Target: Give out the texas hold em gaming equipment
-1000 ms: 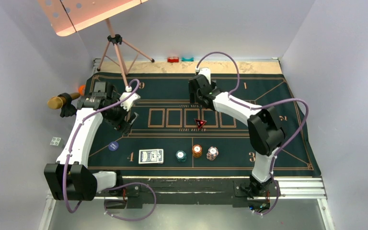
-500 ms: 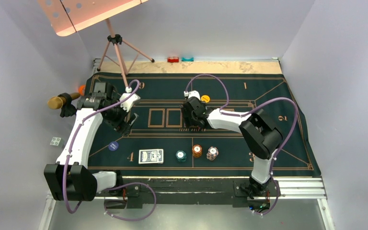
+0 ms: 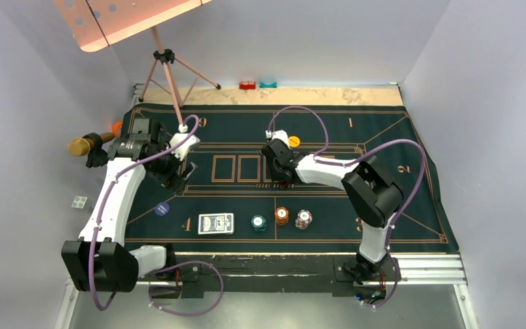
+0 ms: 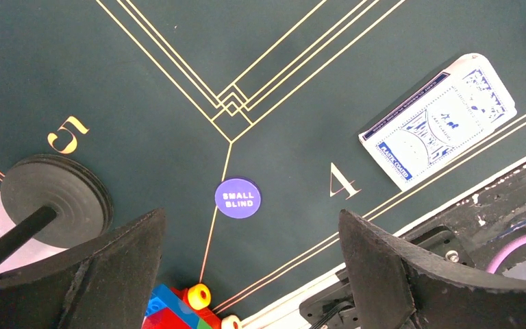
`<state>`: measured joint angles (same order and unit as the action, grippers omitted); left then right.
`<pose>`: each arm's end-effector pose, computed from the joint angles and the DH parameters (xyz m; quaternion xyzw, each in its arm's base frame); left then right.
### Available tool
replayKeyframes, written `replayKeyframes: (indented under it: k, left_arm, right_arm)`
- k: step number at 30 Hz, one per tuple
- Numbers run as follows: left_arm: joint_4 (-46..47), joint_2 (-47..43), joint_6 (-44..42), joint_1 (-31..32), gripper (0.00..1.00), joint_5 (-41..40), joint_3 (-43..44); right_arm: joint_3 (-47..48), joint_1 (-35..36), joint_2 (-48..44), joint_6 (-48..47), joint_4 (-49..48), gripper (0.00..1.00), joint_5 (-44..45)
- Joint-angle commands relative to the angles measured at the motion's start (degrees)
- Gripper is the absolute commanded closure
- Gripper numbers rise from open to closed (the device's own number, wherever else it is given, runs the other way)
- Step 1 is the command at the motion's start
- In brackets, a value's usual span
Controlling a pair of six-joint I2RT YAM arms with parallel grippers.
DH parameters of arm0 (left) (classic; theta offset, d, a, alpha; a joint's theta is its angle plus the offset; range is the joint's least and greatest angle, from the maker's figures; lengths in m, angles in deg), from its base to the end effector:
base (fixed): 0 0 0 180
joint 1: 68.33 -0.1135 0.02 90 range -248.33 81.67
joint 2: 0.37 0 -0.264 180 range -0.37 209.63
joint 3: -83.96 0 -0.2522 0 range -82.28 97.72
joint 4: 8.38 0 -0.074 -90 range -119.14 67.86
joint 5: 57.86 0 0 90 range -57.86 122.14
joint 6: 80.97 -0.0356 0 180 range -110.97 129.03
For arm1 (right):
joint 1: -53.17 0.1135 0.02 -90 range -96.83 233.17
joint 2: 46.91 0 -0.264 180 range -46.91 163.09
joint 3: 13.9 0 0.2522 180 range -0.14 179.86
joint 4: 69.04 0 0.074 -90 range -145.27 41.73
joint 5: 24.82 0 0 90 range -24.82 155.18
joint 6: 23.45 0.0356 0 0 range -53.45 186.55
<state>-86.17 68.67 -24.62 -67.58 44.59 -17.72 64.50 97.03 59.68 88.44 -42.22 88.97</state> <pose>0.2142 -0.0105 0.2995 0.3081 0.9270 -0.0497 0.2079 0.2831 0.2521 0.1601 -0.1170 0.9280 -0.0054 0.3538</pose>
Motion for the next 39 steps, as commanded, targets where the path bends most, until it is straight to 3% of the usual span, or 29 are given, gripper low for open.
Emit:
replayKeyframes:
  k: [1, 8, 16, 25, 33, 39]
  left_arm:
    - [-0.01, -1.5, -1.64, -0.43, 0.0, -0.55, 0.84]
    - [-0.43, -2.12, -3.35, -0.56, 0.0, -1.04, 1.01]
    - [-2.06, -2.19, -5.05, -0.58, 0.0, -1.24, 1.53]
    - [-3.08, -2.2, -6.23, -0.6, 0.0, -0.67, 1.63]
    - [-2.91, -2.04, -6.08, -0.58, 0.0, -0.32, 1.26]
    - [-2.78, -2.03, -6.38, -0.58, 0.0, -1.27, 1.58]
  right_arm:
    - [0.49, -1.93, -0.98, 5.22, 9.12, 0.53, 1.75]
    - [-3.8, -3.66, -5.9, 11.25, 18.14, 0.61, 5.62]
    - [-7.38, -7.73, -12.88, 18.34, 28.26, 0.62, 7.23]
    - [-8.68, -12.56, -21.48, 22.03, 32.92, 0.62, 10.37]
    - [-8.66, -3.51, -22.05, 18.28, 22.67, 0.41, 1.65]
    - [-9.85, -0.79, -21.06, 19.41, 18.94, 0.41, -3.38]
